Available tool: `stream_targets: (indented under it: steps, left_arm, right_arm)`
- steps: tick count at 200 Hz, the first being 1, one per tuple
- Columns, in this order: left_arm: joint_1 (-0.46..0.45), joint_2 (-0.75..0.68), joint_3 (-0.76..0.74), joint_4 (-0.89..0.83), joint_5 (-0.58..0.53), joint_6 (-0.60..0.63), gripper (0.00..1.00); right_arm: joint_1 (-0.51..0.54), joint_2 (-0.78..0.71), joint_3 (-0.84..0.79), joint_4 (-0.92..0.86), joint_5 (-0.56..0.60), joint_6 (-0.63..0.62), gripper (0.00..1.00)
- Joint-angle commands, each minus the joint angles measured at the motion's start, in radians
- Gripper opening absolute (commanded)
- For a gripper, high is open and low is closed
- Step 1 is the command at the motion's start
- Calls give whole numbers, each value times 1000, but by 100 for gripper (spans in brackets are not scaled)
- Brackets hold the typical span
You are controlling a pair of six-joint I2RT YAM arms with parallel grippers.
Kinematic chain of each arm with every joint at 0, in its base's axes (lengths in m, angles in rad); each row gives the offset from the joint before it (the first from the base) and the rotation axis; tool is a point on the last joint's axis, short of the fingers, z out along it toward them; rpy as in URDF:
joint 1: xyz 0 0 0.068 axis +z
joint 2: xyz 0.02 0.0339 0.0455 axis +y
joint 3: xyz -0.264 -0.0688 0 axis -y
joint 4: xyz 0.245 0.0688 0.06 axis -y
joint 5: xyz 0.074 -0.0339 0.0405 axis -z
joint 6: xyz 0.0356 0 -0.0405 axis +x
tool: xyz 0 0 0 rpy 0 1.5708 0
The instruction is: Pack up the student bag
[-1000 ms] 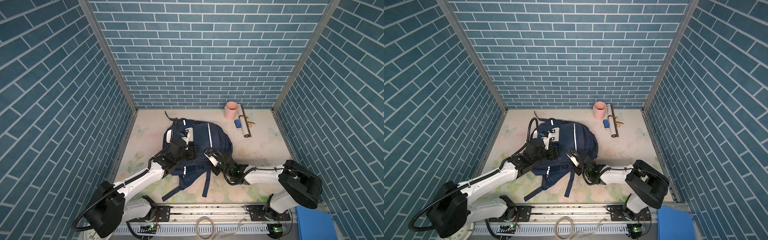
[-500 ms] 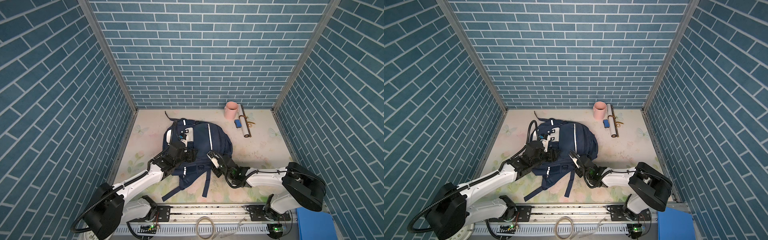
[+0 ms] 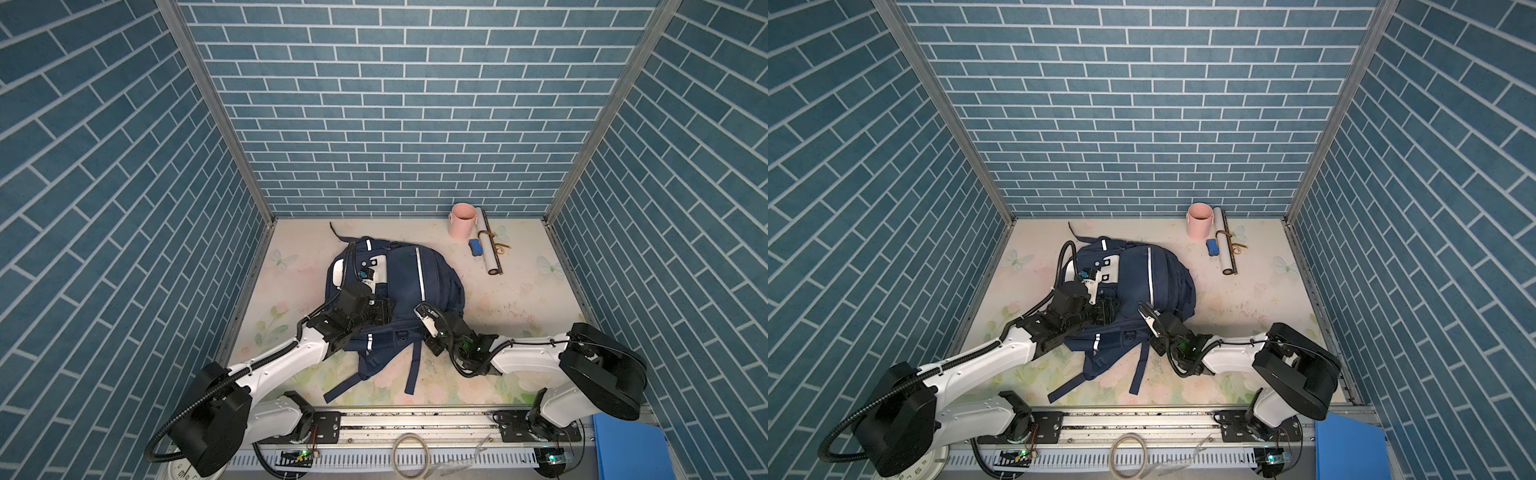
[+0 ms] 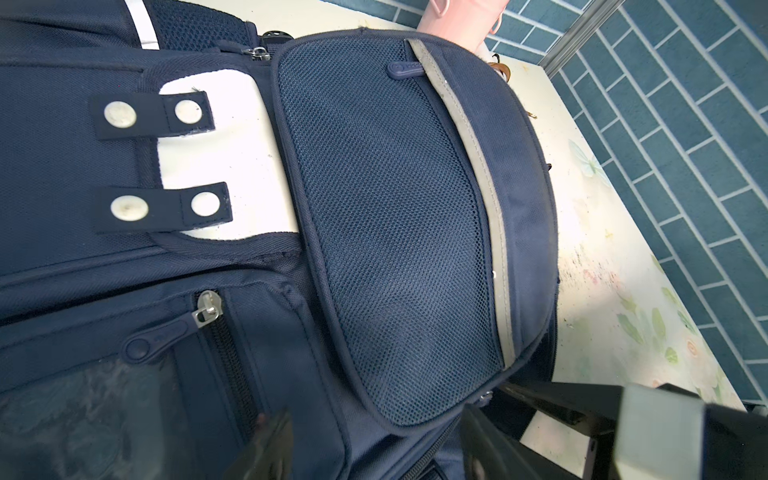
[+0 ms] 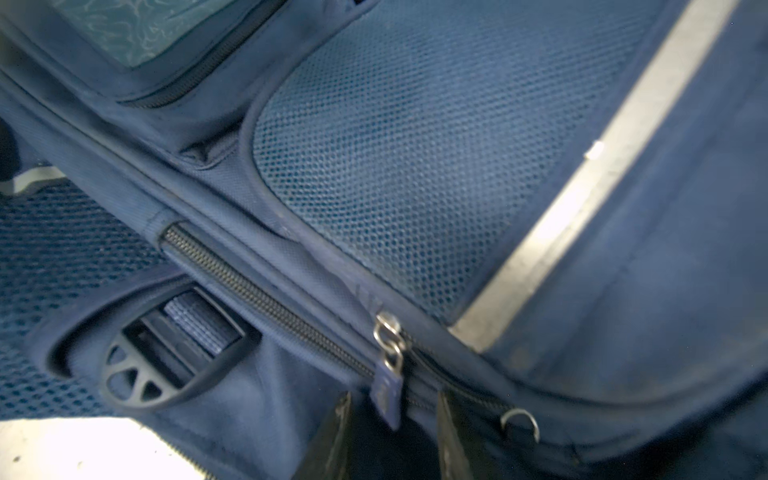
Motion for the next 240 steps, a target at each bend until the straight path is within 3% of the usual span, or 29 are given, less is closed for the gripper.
stream_targets:
  steps: [1, 47, 72, 139, 174, 209, 240]
  left_arm:
    - [7, 8, 20, -14, -1, -21, 65]
    - [7, 19, 48, -59, 15, -99, 66]
    - [10, 30, 61, -89, 44, -248, 65]
    - [2, -2, -30, 70, 134, -644, 65]
    - [-41, -44, -131, 230, 92, -838, 65]
    - [-92, -31, -227, 385, 6, -954, 64]
    - [-125, 31, -210, 461, -34, -953, 63]
  right_arm:
    - [1, 38, 29, 3, -23, -36, 32]
    - [0, 0, -13, 57, -13, -46, 21]
    - [0, -41, -46, 92, -17, -54, 11]
    - [0, -60, -83, 154, -39, -95, 1]
    - [1, -100, -72, 142, -48, -116, 0]
    - [1, -141, -69, 128, -92, -130, 0]
    - [1, -138, -70, 119, -119, -139, 0]
